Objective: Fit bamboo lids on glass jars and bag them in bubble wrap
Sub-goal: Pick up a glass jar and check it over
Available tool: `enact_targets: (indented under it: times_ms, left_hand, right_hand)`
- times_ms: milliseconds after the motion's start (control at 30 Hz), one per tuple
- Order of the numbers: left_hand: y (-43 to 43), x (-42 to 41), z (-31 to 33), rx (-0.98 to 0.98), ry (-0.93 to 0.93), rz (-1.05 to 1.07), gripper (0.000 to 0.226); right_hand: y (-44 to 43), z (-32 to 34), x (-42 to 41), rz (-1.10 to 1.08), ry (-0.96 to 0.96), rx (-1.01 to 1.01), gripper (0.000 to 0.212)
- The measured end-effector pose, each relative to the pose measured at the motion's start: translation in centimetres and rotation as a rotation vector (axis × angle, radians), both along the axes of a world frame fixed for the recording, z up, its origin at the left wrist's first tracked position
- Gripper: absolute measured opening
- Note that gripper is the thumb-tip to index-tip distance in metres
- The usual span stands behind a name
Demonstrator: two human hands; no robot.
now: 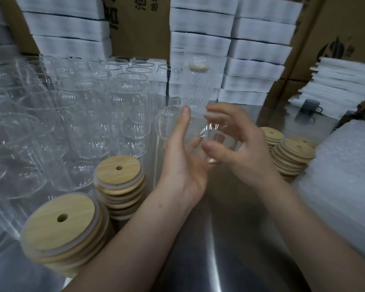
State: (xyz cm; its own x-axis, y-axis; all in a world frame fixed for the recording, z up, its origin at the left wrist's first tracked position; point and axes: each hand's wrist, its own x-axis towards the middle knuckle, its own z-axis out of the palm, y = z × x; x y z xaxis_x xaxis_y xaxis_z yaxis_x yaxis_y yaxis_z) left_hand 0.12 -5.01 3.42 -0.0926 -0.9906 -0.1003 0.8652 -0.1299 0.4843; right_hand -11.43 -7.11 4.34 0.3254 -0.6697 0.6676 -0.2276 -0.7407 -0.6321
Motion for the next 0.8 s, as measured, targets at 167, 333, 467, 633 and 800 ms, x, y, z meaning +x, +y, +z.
enact_targets:
  times_ms: [167,333,467,633,800]
  left_hand:
    - [-0.2,-0.4,-0.1,-0.071,0.076,-0.079,0.091]
    - [-0.4,0.4,0.1,-0.022,0.037,-0.026,0.085]
    - [-0.4,0.7,0.0,0.019,0.081,-0.003,0.072]
    - [-0.3,0.9,0.1,0.032,0.083,-0.002,0.072]
    - [-0.3,0.3,0.0,0.028,0.019,-0.043,0.075]
  right_hand:
    - [0.0,0.4,-0.1,0.009,-0.213,0.087,0.022]
    - [-0.7,0.5,-0.4,0.146,-0.155,0.261,0.038]
    - [-1.3,0.8,-1.4,0.346,-0.046,0.378,0.051]
    - [-1.3,0.8,-1.2,0.35,0.012,0.34,0.067]
    - [-0.6,0.2,-0.2,0.155,0.01,0.163,0.064]
